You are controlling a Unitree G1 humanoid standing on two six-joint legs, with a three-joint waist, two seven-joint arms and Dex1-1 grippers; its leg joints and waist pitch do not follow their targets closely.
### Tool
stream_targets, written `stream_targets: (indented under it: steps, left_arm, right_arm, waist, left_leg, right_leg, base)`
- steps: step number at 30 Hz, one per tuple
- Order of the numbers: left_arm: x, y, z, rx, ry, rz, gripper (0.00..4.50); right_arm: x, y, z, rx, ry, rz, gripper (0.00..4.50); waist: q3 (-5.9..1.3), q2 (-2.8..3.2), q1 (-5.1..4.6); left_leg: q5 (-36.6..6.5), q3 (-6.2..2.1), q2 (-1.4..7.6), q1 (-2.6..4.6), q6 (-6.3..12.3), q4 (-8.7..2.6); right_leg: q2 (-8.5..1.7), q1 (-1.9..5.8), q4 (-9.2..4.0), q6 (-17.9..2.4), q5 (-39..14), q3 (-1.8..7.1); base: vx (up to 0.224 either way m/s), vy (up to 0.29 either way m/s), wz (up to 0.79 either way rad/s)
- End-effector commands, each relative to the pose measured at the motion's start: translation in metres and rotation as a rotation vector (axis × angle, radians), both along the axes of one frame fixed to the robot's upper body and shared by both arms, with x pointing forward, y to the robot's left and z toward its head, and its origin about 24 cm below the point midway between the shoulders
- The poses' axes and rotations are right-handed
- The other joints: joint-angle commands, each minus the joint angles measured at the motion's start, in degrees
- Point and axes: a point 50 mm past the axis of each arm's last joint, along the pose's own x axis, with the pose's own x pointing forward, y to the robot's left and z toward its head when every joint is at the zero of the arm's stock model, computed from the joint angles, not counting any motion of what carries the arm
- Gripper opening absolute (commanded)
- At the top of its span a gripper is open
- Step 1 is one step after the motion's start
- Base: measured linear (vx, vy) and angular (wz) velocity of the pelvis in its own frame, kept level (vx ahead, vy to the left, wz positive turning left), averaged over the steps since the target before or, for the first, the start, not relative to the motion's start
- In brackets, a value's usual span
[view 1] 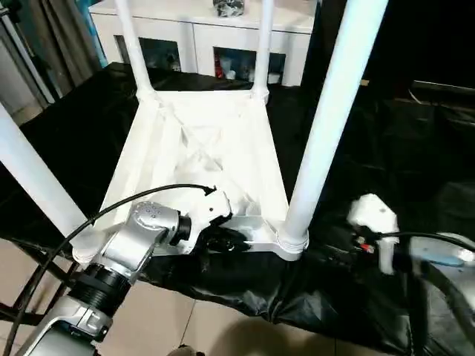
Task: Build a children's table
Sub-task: Rotate leg to tighten
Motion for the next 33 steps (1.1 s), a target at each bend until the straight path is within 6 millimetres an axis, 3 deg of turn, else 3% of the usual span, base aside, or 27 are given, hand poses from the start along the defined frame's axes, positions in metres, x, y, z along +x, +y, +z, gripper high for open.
stream_targets:
  steps: [1, 7, 11, 15, 17, 20, 28, 33]
  left_arm:
    - [0.002, 0.01, -0.007, 0.044, 0.006, 0.013, 0.18]
    - [0.01, 0.018, -0.009, 0.061, -0.007, 0.028, 0.03]
    - [0.018, 0.024, -0.004, 0.005, 0.007, 0.012, 0.03]
    - [0.019, 0.025, -0.001, -0.021, 0.022, -0.032, 0.03]
    - [0.02, 0.025, 0.0, -0.015, 0.023, -0.042, 0.0]
    - [0.021, 0.026, -0.002, -0.006, 0.027, -0.049, 0.0]
    - [0.022, 0.026, -0.005, 0.005, 0.038, -0.054, 0.0]
    - [0.027, 0.025, -0.005, 0.012, 0.042, -0.008, 0.0]
  right_arm:
    - [0.003, 0.005, -0.002, -0.008, -0.002, 0.007, 4.5]
    - [0.012, 0.019, -0.008, 0.006, -0.013, 0.015, 4.5]
    - [0.029, 0.032, -0.018, -0.026, -0.03, -0.011, 4.5]
    - [0.036, 0.041, -0.019, 0.017, -0.017, 0.017, 4.5]
    - [0.038, 0.043, -0.019, 0.03, -0.012, 0.023, 4.2]
    - [0.043, 0.045, -0.023, 0.025, -0.006, 0.04, 4.0]
    - [0.045, 0.048, -0.031, 0.04, 0.03, 0.07, 3.35]
    - [0.049, 0.051, -0.034, 0.082, 0.031, 0.029, 2.98]
  waist:
    - [-3.3, -0.71, 0.14]
    - [-3.26, -0.81, -0.05]
    - [-3.24, -1.1, -0.56]
    - [-3.29, -1.06, -0.75]
    - [-3.35, -1.29, -0.77]
    - [-3.44, -1.09, -0.68]
    - [-3.3, -1.25, -0.38]
    - [-3.12, -1.29, -0.41]
  left_leg:
    - [-13.36, -1.54, 2.27, 1.06, 1.91, -4.2]
    - [-14.97, -1.68, 2.35, 1.1, 0.68, -4.39]
    - [-15.24, -1.72, 2.0, 0.91, 0.01, -4.45]
    - [-15.65, -1.67, 2.25, 1.3, -0.04, -4.46]
    - [-14.78, -1.6, 2.25, 1.17, 0.41, -4.45]
    - [-13.68, -1.48, 2.3, 1.25, 0.84, -4.3]
    - [-14.54, -1.39, 2.4, 1.35, 0.77, -4.39]
    - [-15.86, -1.45, 2.35, 1.43, 0.4, -4.47]
  right_leg:
    - [-3.4, 2.32, -4.77, -11.01, -14.16, 2.5]
    - [-3.57, 2.31, -4.94, -10.04, -16.96, 2.51]
    - [-3.53, 2.26, -4.96, -9.62, -18.79, 2.33]
    - [-3.65, 2.17, -4.81, -10.87, -17.21, 2.57]
    - [-3.59, 2.34, -4.69, -11.31, -15.74, 2.52]
    - [-3.57, 2.27, -4.39, -12.27, -13.72, 2.55]
    - [-3.66, 2.25, -4.51, -12.3, -15.24, 2.57]
    - [-3.8, 2.03, -4.92, -11.47, -19.05, 2.6]
  base:
    - [0.0, 0.0, 0.0]
    - [0.0, 0.0, 0.0]
    - [0.0, 0.0, 0.0]
    - [0.0, 0.0, 0.0]
    - [0.0, 0.0, 0.0]
    - [0.0, 0.0, 0.0]
    - [0.0, 0.0, 0.0]
    - [0.0, 0.0, 0.0]
